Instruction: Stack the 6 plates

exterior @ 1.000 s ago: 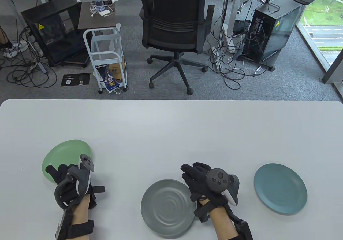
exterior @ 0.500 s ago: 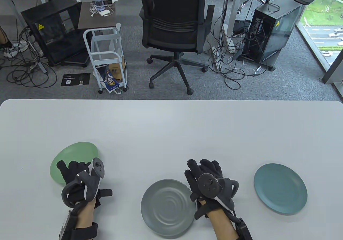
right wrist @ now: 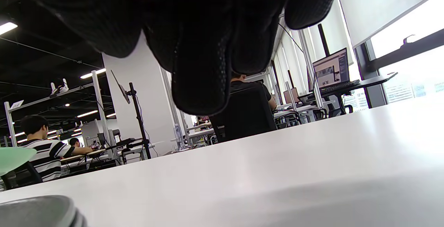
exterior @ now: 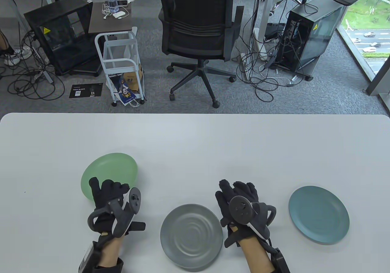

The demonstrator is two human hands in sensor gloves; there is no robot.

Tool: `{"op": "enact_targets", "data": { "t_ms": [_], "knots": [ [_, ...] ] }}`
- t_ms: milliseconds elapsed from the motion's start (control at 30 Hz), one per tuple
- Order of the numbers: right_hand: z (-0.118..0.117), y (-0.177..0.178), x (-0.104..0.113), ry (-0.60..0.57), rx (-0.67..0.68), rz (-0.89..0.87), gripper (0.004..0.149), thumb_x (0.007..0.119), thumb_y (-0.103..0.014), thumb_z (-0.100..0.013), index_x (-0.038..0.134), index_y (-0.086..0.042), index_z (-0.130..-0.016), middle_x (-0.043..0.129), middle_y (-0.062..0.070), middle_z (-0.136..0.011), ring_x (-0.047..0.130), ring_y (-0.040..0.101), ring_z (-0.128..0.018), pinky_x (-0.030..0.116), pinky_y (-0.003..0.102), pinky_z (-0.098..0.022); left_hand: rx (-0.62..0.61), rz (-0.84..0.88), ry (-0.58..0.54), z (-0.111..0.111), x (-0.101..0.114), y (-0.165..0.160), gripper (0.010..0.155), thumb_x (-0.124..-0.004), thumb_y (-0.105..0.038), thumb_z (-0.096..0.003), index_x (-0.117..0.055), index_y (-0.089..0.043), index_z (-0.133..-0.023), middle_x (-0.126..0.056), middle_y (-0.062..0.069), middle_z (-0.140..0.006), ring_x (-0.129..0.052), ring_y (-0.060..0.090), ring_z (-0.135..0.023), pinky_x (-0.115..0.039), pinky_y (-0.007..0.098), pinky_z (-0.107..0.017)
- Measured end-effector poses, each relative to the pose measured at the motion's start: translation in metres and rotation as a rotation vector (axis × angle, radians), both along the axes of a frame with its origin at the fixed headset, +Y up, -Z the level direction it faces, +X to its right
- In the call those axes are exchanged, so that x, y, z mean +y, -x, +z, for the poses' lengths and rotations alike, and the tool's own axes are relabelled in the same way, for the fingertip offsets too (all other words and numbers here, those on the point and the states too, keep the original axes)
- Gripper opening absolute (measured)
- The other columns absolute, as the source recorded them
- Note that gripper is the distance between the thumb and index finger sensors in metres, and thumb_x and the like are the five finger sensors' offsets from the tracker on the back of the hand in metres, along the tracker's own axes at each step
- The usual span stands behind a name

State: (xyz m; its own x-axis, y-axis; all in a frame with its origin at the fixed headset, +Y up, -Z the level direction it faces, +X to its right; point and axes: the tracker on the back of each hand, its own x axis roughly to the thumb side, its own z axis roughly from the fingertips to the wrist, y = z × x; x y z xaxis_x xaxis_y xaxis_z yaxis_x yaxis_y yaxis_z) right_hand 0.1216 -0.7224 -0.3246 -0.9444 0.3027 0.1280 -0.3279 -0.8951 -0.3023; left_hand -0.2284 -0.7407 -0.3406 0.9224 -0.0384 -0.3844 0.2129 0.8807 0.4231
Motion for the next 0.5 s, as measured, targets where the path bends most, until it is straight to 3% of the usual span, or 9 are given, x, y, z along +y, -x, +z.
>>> {"op": "enact_targets", "data": {
  "t_ms": [500],
  "knots": [
    [-0.002, 0.003, -0.004, 0.038, 0.01, -0.026, 0.051, 0.071, -0.056, -0.053, 0.075, -0.027, -0.094, 0.099, -0.007, -0.064, 0.078, 0.023, -0.09, 0.052, 0.053, -0.076, -0.163, -0.042, 0.009, 0.009, 0.001, -0.045, 0.034, -0.101, -0.047, -0.0235, -0.098, -0.036, -0.056, -0.101, -0.014, -0.058, -0.086, 0.002, -0.082, -0.039, 0.045, -0.09]
  ]
}}
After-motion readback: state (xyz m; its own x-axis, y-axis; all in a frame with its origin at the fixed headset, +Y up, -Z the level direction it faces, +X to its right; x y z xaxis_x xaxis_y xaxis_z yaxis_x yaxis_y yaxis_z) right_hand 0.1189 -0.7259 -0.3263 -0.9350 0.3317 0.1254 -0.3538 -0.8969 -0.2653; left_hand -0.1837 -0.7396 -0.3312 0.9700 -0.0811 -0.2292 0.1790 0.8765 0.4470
